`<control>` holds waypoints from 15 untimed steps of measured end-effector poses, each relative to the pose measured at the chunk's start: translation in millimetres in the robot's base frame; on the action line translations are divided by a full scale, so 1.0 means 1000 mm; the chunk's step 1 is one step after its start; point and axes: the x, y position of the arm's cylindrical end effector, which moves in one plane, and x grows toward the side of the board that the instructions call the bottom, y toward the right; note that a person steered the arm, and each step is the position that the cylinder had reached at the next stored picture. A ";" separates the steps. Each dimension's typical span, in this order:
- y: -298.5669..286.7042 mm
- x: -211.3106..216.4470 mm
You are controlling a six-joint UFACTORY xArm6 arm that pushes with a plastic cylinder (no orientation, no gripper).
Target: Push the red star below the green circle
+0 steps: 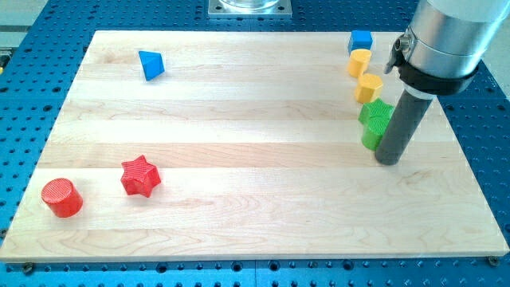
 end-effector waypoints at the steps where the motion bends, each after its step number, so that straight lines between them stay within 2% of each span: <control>1: 0.000 0.000; 3: 0.002 -0.013; 4: -0.007 0.053; 5: -0.089 0.131; 6: -0.144 0.133; 8: -0.418 0.132; 9: -0.467 0.104; 10: -0.459 0.070; 11: -0.400 0.054; 13: -0.244 0.022; 15: -0.195 -0.010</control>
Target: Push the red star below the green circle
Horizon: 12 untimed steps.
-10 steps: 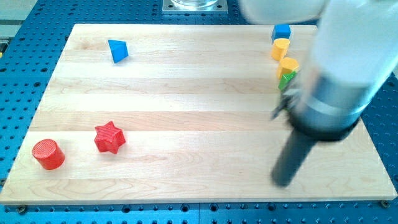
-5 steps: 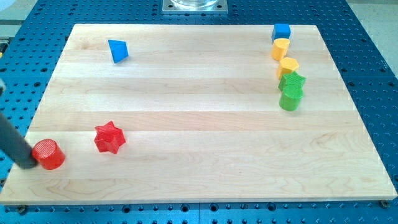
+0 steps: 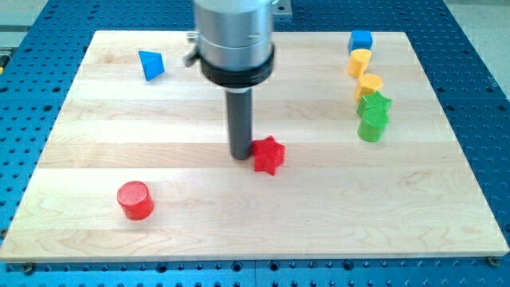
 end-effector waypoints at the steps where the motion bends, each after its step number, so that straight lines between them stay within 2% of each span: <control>1: 0.032 0.000; 2: -0.009 0.011; 3: 0.012 0.014; 4: 0.060 0.015; 5: 0.069 0.020; 6: 0.011 0.039; 7: 0.070 0.038; 8: 0.096 0.036; 9: 0.077 0.048; 10: 0.104 0.061; 12: 0.118 0.035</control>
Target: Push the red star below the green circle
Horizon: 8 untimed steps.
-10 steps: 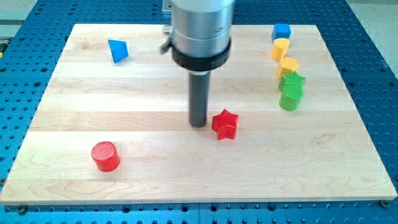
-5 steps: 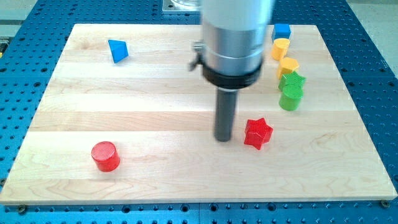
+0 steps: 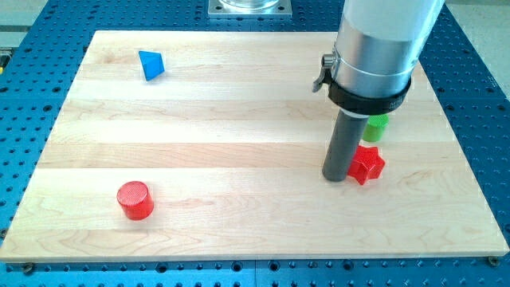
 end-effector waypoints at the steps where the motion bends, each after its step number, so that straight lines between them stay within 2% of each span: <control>1: -0.002 0.016; 4: 0.071 0.019; 8: 0.048 0.018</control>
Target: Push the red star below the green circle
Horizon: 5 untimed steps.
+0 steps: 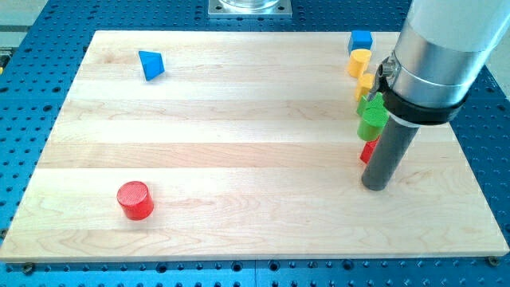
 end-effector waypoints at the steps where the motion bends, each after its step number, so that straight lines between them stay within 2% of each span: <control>1: 0.001 -0.012; 5: 0.021 -0.022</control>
